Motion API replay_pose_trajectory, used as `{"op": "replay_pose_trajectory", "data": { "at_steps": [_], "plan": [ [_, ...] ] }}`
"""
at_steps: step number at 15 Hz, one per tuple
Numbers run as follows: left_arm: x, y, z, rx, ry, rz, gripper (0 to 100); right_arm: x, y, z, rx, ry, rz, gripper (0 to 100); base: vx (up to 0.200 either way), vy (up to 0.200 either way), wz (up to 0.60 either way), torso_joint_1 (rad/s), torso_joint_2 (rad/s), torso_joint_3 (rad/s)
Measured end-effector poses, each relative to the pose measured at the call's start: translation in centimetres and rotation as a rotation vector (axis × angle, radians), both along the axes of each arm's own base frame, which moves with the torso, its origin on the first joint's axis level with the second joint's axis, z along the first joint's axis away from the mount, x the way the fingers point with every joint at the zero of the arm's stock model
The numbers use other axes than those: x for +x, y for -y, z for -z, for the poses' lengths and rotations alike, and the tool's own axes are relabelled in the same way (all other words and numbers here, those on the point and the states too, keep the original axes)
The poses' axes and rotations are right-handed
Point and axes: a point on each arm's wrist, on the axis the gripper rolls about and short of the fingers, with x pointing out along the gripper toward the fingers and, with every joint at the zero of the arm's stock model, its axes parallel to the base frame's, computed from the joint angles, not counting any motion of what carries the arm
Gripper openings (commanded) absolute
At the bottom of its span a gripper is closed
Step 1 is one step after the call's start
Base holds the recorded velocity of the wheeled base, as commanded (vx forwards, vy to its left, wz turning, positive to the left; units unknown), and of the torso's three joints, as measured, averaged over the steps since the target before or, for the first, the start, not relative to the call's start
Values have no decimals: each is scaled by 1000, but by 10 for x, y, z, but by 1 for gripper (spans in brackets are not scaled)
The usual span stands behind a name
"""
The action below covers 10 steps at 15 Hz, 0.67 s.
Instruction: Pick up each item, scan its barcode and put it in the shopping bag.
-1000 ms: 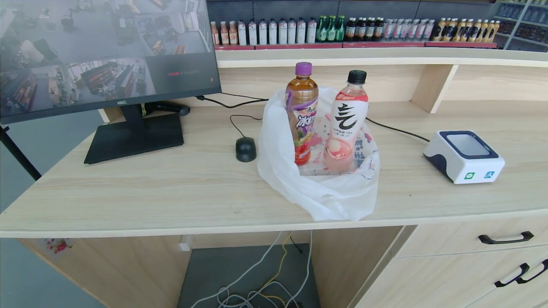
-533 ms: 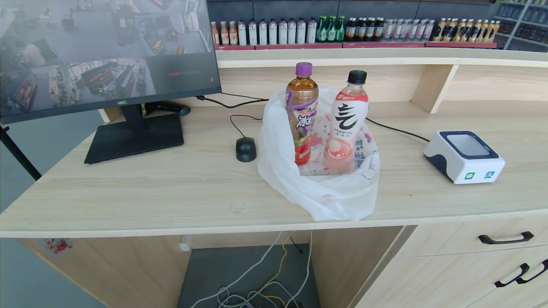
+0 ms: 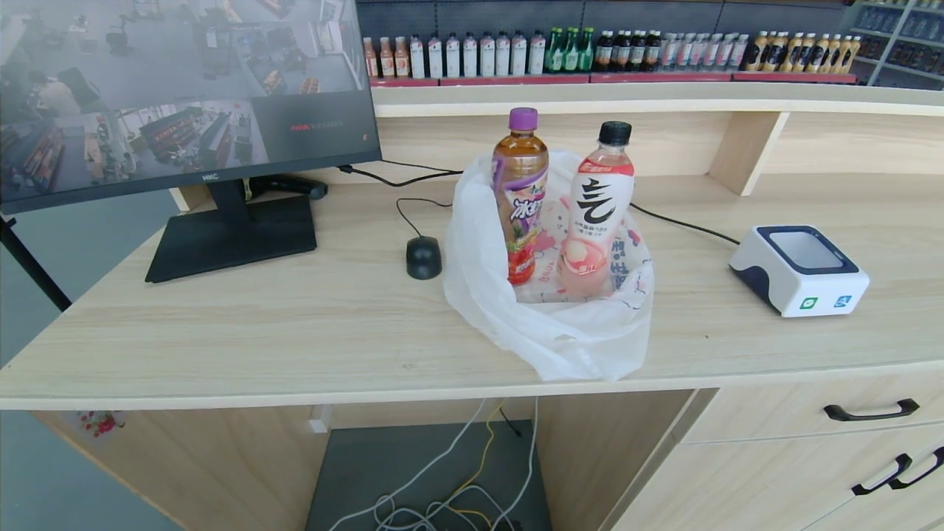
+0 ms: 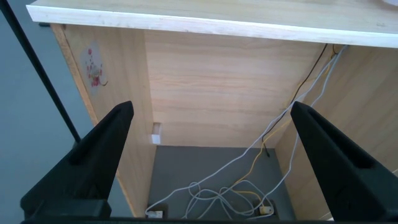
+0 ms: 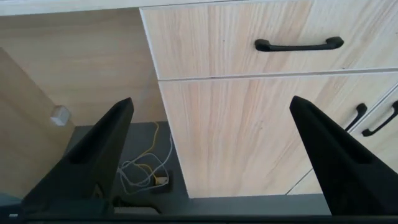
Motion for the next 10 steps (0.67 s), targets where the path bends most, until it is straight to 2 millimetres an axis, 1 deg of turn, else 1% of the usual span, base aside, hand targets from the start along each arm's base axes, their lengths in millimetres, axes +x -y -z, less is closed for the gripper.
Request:
{"op": "replay_pose_trajectory", "data": {
  "at_steps": [1, 7, 10],
  "plan": [
    [0, 0, 0, 0, 0, 0, 100, 0, 0, 0, 0, 1, 0, 100, -200, 0, 0, 22, 7, 2],
    [0, 0, 0, 2, 0, 0, 100, 0, 0, 0, -1, 2, 0, 100, 0, 0, 0, 0, 0, 0],
    [0, 0, 0, 0, 1, 0, 100, 0, 0, 0, -1, 1, 0, 100, 0, -200, 0, -4, -2, 4]
  ]
}}
